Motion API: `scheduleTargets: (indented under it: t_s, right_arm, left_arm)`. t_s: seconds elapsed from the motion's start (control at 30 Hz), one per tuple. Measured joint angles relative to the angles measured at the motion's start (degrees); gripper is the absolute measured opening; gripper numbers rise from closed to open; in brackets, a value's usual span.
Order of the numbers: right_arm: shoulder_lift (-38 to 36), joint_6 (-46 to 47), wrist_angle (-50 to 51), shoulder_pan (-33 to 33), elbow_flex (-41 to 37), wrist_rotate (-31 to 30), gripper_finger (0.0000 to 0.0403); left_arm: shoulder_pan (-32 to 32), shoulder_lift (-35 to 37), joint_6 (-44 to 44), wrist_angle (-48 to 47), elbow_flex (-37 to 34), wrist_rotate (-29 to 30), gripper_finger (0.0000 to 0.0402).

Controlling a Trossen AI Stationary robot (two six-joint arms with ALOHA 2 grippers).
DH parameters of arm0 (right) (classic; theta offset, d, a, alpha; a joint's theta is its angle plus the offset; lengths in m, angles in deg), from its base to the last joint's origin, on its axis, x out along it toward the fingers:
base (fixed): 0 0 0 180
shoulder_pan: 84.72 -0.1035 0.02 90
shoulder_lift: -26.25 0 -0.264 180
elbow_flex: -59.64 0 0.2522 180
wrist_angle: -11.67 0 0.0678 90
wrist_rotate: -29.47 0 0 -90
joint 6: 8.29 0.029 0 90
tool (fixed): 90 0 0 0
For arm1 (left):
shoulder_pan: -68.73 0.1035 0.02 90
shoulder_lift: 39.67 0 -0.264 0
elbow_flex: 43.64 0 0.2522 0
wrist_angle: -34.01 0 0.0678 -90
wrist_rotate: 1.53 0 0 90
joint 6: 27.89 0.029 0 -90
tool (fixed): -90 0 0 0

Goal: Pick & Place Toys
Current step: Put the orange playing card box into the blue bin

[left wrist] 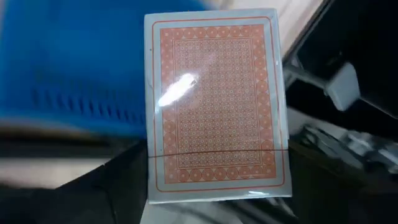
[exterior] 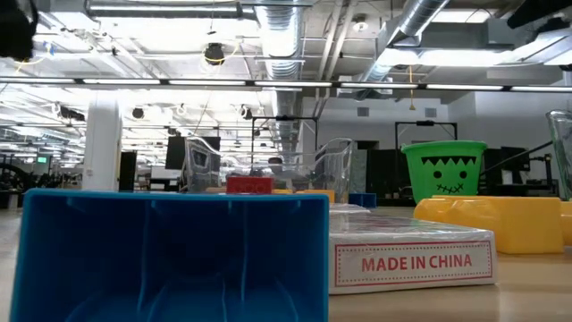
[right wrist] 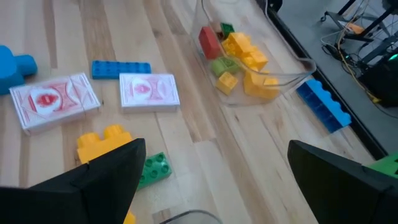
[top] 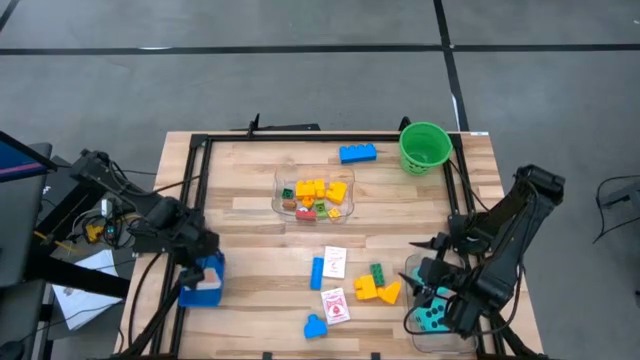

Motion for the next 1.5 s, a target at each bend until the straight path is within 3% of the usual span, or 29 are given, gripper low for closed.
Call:
scheduleTargets:
  t_s: [0.13,0.33,0.73,1.27,1.5]
  right_arm:
    - [-1.06,-0.04,-0.05,-0.4,0.0,-2.02,0.0384]
    - [-1.4,-0.29,0.06,-0.76,0.02,-2.72,0.0384]
    - [-1.43,-0.91,0.02,-0.76,0.02,-2.72,0.0384]
    - [-1.43,-0.89,-0.02,-1.23,0.02,-2.67,0.0384]
    - [-1.43,-0.89,-0.09,-1.95,0.0,-2.66,0.0384]
  left_arm:
    - [-1.33,-0.02,-3.44,-2.08,0.0,-3.67,0.0303]
    - [-2.72,-1.2,-4.42,-5.86,0.02,-3.83,0.0303]
    - [-3.0,-12.26,6.42,-7.1,0.02,-3.78,0.0303]
    - [-3.01,-17.26,6.05,-7.06,0.02,-3.39,0.0305]
    - [-5.91,-17.42,5.79,-7.02,0.04,-3.4,0.0309]
